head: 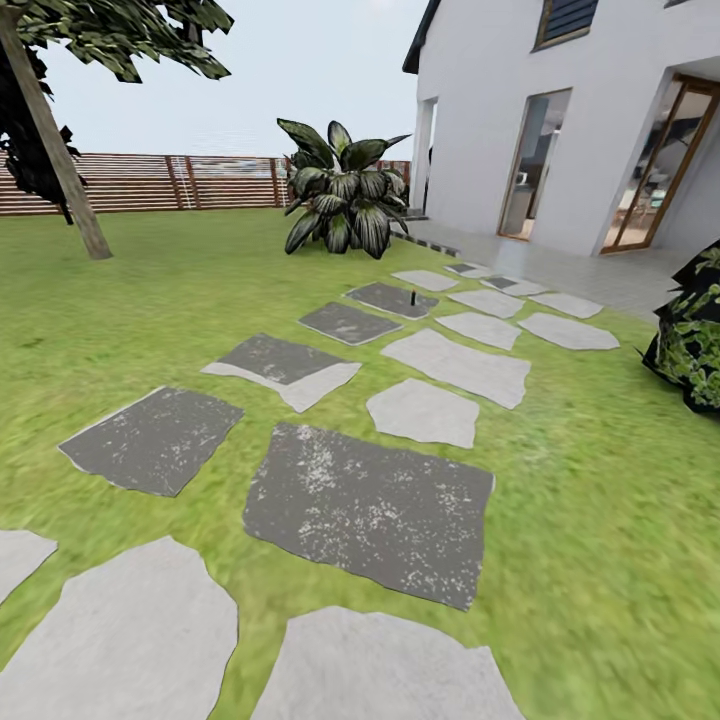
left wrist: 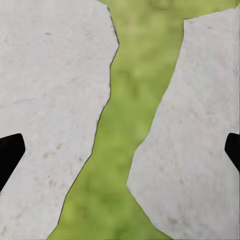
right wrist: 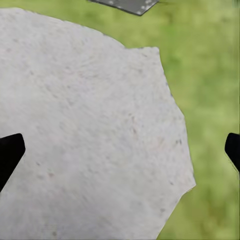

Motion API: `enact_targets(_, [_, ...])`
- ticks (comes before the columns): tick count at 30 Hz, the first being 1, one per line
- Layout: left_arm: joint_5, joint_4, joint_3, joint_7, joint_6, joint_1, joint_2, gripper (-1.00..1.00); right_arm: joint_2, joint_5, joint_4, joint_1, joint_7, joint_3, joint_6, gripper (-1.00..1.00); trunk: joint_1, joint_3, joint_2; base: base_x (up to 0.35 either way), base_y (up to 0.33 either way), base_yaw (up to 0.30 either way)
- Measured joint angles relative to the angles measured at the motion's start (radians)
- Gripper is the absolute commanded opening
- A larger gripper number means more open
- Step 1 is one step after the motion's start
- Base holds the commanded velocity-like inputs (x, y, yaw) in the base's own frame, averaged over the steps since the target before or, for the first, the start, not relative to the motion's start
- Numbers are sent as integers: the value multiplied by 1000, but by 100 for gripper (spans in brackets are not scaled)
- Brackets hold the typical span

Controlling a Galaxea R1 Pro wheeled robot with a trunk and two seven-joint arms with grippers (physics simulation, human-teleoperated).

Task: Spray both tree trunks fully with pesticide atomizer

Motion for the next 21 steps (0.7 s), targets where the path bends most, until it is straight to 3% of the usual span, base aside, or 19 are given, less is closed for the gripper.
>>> enact_targets(21, [0, 0, 0, 0, -1, 0, 0, 100, 0, 0, -1, 0, 0, 0, -1, 100, 0, 0, 0, 339, 0, 0])
